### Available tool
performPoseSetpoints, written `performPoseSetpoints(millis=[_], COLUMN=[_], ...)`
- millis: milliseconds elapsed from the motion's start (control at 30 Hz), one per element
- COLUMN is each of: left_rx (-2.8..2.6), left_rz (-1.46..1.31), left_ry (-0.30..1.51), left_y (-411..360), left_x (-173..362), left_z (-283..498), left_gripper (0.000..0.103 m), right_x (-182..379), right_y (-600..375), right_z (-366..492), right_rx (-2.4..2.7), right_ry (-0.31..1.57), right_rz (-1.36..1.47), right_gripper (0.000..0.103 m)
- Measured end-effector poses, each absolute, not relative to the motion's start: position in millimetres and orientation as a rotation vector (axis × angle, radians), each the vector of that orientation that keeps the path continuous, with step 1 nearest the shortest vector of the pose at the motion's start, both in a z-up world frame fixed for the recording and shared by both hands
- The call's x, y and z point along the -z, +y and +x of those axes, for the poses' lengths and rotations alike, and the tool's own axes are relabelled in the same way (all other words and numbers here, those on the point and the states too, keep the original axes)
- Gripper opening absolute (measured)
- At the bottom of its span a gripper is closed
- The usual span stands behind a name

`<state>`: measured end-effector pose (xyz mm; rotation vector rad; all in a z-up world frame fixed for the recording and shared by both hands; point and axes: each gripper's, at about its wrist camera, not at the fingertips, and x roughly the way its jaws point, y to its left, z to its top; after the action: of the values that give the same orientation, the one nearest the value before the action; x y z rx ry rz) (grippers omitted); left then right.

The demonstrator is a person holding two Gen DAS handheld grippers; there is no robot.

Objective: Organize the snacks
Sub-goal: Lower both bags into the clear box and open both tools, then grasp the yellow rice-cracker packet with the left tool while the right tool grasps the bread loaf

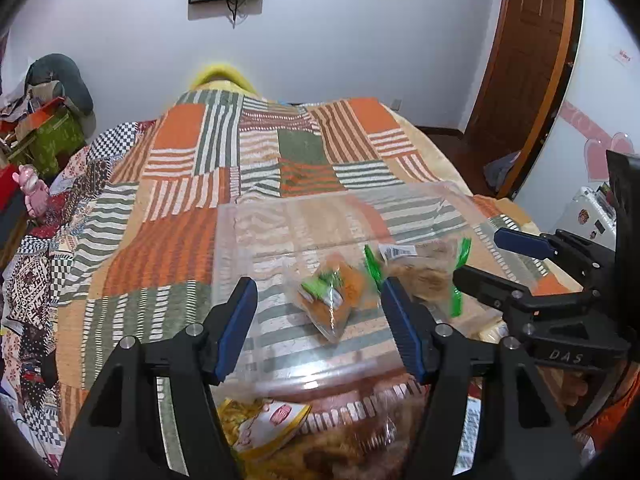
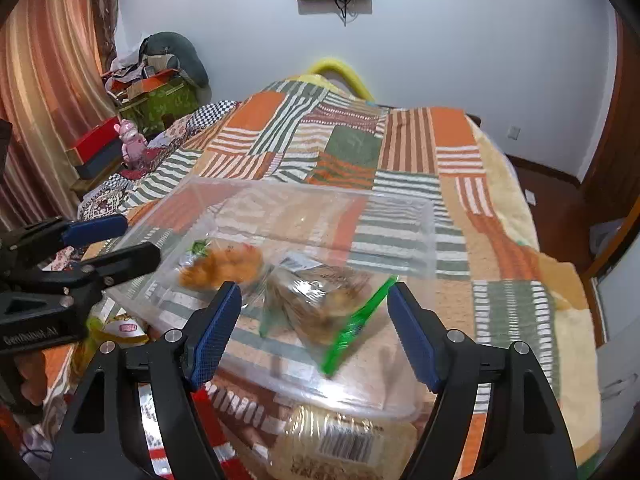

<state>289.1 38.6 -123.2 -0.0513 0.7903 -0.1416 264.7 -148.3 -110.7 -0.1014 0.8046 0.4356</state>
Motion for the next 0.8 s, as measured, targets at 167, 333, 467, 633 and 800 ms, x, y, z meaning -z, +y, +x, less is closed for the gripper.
performPoseSetpoints(millis=[167,333,467,633,800], left_rx=[0.13,0.109,0.089,0.063,0.055], left_rz=[-0.054,-0.05,-0.05,-0.064,-0.092], left_ry=[0.753,0.745,0.763,0.815,0.869], left_y=[51,66,83,100,111], left_x=[106,100,105,125,149], left_z=[266,240,216,193,169], left_gripper=[0.069,0.071,0.071,0.072,0.072], right_x=[96,86,87,96,108], right_y=[-155,-167,-173,-179,-183], right_z=[252,238,227,214,204], right_rx=[-0.438,-0.429,-0.421,-0.416,-0.403], right_ry=[0.773,0.754,0.759,0.785,0.818], right_rz=[-0.088,-0.079,-0.08,-0.078,-0.085], right_gripper=[0.073,0.075,0.075,0.075,0.075])
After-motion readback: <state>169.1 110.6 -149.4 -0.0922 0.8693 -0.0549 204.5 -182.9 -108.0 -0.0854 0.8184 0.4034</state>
